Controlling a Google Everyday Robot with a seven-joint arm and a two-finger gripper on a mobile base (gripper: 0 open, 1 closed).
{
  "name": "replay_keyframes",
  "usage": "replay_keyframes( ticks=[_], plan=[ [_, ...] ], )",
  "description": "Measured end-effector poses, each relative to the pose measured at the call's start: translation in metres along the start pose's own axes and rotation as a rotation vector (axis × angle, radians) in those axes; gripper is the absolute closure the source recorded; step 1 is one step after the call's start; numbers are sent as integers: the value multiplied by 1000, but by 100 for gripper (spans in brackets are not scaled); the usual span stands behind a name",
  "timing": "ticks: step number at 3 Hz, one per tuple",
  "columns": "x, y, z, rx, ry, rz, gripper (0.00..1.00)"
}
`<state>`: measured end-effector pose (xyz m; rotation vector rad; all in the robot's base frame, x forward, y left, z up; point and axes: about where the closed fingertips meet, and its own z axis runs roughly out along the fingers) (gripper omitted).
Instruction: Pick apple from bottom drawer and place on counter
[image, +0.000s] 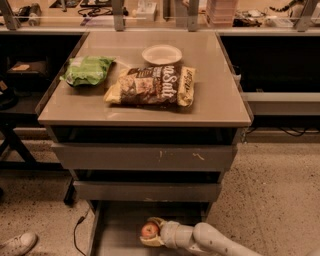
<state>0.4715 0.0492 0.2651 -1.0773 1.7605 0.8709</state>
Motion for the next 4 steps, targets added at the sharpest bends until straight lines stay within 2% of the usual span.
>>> replay_keyframes(
  ticks=[1,2,3,4],
  plan=[
    [-37,-6,-40,46,-1,-34,100],
    [-43,-4,-42,43,1,-31,100],
    [-70,1,-65,71,-6,24,100],
    [-113,6,-103,130,-4,42,100]
  ],
)
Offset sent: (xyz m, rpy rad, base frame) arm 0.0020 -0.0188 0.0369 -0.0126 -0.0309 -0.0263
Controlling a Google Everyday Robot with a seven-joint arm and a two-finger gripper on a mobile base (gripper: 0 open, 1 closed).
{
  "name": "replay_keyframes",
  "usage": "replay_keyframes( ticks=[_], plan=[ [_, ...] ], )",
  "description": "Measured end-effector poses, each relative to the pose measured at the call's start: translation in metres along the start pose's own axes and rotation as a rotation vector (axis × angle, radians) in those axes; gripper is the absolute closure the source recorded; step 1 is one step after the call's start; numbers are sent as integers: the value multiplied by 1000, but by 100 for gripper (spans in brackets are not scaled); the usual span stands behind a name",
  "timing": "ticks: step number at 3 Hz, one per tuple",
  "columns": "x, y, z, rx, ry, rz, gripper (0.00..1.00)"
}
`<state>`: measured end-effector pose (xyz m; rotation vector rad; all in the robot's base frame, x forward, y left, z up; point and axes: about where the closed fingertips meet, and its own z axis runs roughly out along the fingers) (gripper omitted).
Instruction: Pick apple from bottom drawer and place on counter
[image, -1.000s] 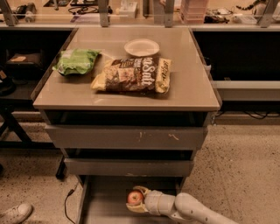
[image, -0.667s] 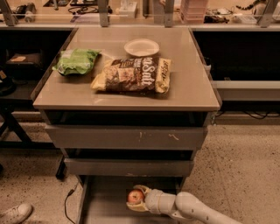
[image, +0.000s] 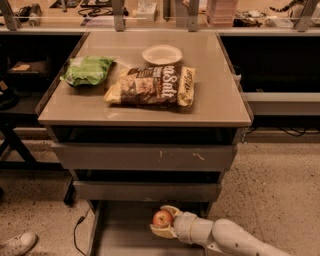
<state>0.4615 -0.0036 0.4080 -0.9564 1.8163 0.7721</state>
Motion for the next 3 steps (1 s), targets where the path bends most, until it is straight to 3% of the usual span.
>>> replay_keyframes(
  ticks=[1,2,3],
  plan=[
    [-56,5,-38,45,28,-73,100],
    [-56,6,-38,43,27,-71,100],
    [-84,9,-58,54,-10,-90,100]
  ],
)
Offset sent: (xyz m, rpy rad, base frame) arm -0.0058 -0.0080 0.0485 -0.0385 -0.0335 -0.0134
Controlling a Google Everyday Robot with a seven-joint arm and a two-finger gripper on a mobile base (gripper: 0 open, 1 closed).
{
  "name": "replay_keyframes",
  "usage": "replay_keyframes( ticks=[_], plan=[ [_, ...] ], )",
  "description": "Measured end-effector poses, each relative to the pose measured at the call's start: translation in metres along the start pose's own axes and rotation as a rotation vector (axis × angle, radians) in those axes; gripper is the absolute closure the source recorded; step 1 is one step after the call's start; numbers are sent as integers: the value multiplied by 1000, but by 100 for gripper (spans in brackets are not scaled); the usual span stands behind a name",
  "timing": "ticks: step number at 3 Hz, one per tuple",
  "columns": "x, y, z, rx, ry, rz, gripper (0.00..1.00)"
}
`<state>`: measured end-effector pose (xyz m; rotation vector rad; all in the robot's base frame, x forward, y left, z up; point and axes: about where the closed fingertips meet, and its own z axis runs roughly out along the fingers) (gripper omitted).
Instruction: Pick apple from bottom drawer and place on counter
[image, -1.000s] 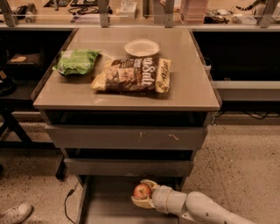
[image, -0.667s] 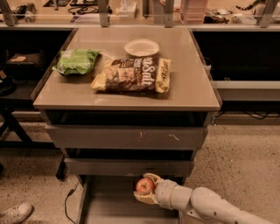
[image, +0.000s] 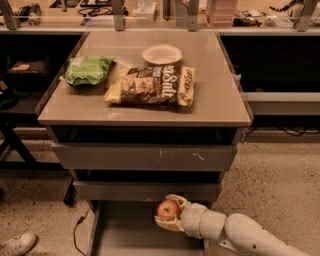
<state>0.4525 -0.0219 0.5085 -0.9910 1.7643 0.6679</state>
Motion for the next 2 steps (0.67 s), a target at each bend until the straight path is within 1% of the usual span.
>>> replay_keyframes(
  ticks=[1,2],
  plan=[
    [-40,0,-31,24,-44,-31,100],
    [-88,-1,-61,56,-65,-91,100]
  ],
)
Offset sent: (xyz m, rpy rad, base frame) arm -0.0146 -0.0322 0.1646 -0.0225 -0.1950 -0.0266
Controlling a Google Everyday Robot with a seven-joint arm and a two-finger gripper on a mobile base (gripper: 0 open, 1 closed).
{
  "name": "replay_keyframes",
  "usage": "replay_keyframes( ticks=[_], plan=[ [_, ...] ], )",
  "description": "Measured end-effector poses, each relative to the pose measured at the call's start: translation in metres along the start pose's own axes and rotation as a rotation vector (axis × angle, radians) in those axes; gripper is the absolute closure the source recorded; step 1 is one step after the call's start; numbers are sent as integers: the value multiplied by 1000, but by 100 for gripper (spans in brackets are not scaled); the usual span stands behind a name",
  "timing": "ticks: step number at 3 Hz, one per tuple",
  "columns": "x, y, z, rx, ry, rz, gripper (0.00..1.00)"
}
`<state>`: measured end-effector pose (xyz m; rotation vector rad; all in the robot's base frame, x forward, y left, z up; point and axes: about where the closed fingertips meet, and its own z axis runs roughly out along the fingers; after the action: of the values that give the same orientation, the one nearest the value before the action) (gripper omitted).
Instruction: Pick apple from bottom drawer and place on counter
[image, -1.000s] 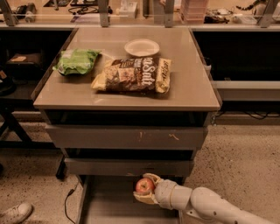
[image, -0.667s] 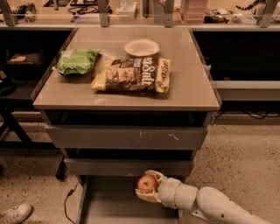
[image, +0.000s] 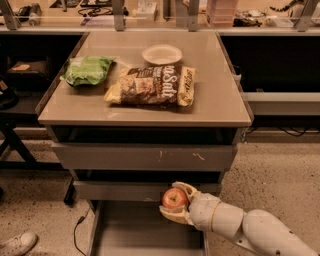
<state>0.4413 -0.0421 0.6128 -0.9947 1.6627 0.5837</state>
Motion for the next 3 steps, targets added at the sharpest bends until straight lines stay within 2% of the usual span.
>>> replay_keyframes(
  ticks=[1,2,3],
  plan=[
    [0,0,0,0,0,0,100],
    [-34,1,-9,1,-5,-47,100],
    [-81,-1,-23,31,-2,-97,100]
  ],
)
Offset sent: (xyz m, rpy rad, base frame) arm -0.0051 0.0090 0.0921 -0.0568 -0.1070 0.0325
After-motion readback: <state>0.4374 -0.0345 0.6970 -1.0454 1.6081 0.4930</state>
